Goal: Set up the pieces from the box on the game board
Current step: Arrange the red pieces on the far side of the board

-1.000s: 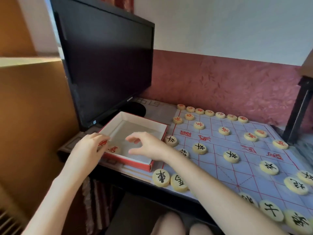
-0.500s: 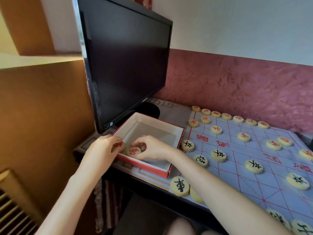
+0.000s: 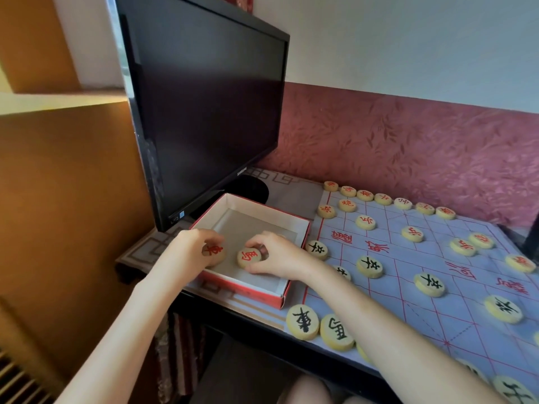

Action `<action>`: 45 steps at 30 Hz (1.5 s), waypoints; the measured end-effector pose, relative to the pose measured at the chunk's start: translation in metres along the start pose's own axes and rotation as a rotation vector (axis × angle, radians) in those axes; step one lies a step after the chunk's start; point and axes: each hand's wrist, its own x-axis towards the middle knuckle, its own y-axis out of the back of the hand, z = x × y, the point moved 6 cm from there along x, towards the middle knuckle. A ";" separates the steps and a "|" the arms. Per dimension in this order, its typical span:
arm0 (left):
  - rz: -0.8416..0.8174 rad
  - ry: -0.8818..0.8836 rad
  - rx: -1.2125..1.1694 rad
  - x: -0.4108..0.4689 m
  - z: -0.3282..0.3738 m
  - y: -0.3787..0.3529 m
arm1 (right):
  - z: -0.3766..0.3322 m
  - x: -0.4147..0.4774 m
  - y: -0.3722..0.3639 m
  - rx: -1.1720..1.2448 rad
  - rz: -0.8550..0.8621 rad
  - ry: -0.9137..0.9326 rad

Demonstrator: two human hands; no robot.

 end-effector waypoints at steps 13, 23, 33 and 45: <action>-0.048 0.058 0.063 0.008 0.003 -0.008 | -0.001 0.000 0.007 0.081 0.058 0.012; 0.044 -0.062 -0.060 0.018 0.067 -0.030 | 0.033 -0.043 0.064 0.175 0.231 0.023; -0.036 -0.264 -0.048 0.038 0.174 -0.080 | 0.121 -0.114 0.128 0.169 0.338 -0.154; -0.220 -0.444 -0.103 0.076 0.297 -0.155 | 0.291 -0.182 0.212 0.230 0.543 -0.485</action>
